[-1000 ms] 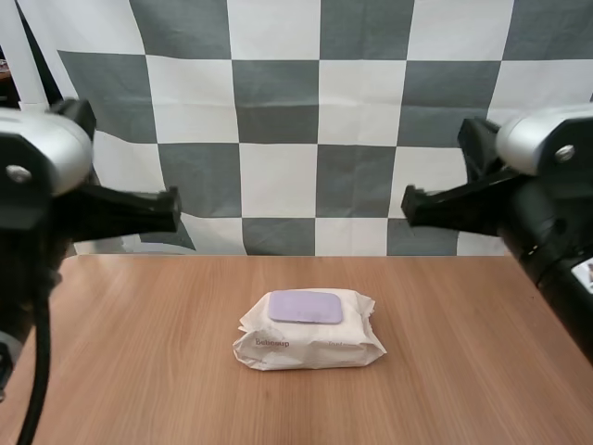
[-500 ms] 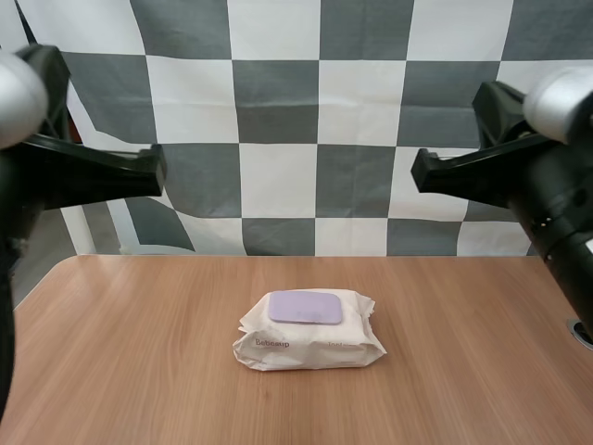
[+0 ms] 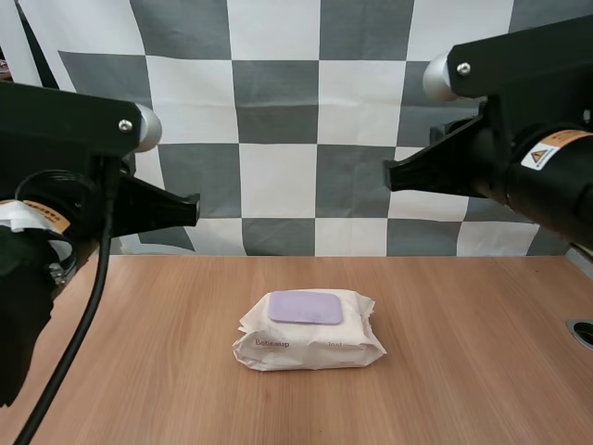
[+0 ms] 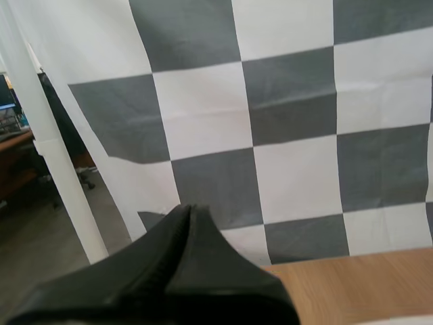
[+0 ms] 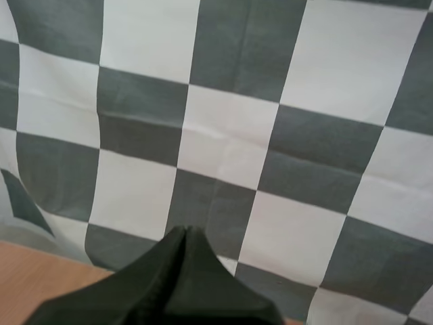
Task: Open the wet wipes lid
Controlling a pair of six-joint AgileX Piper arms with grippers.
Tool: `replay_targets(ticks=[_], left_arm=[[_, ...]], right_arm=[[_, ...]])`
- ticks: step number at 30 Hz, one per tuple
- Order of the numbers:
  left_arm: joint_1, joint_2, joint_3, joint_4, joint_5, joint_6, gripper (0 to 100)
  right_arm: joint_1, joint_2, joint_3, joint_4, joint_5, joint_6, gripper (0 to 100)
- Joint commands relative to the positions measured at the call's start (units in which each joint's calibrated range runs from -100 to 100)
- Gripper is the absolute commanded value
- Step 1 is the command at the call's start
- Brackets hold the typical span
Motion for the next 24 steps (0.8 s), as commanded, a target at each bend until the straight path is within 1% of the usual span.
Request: replay_targets(ticks=[1,4,8,10,11,13,14,15,16,17,18,19,21,22,24], left_arm=[[0.24,1.4,-0.1,-2.8,4.6,3.9,0],[0.65,6.1,-0.1,-7.2,9.8,9.7,0],[0.65,11.6,-0.1,-7.9,10.8,10.0,0],[0.65,12.7,-0.1,-7.9,10.6,11.9,0],[0.65,13.0,-0.1,-7.9,10.6,13.4,3],[0.65,13.3,-0.1,-7.7,10.6,15.3,18],[0.65,13.5,-0.1,-7.7,10.6,15.7,32],[0.65,13.5,-0.1,-7.7,10.6,15.8,49],[0.65,13.5,-0.1,-7.7,10.6,15.8,69],[0.65,13.5,-0.1,-7.3,10.8,15.8,91],[0.65,13.5,-0.1,-6.6,11.2,15.8,100],[0.65,13.5,-0.1,-5.9,11.9,15.8,100],[0.65,13.5,-0.1,-4.7,13.1,15.8,100],[0.65,13.5,-0.1,-4.2,13.3,15.8,100],[0.65,13.5,-0.1,-3.9,13.1,15.9,100]], right_arm=[[-0.1,4.0,-0.7,0.8,12.1,-0.5,0],[-0.1,7.7,-0.7,1.1,12.4,-1.4,0],[-0.1,11.7,-0.7,0.6,12.7,-1.5,0],[-0.1,12.7,-0.7,0.6,12.7,-1.5,0],[-0.1,12.8,-0.7,0.6,13.1,-1.7,0],[-0.1,13.0,-0.8,0.6,13.5,-2.7,0],[-0.1,13.0,-0.8,0.6,13.9,-3.1,9],[-0.1,13.0,-0.9,0.6,14.3,-3.8,19],[-0.1,13.0,-1.1,0.2,14.9,-3.9,28],[-0.1,13.0,-1.2,-0.6,15.4,-3.9,38],[-0.1,13.0,-1.3,-2.1,16.1,-3.9,48],[-0.1,12.9,-1.3,-4.2,17.3,-3.8,57],[-0.4,12.6,-1.3,-8.4,19.2,-3.8,69],[-0.7,12.6,-1.3,-9.6,19.4,-3.8,74],[-1.5,12.5,-1.3,-11.0,19.8,-3.8,79]])
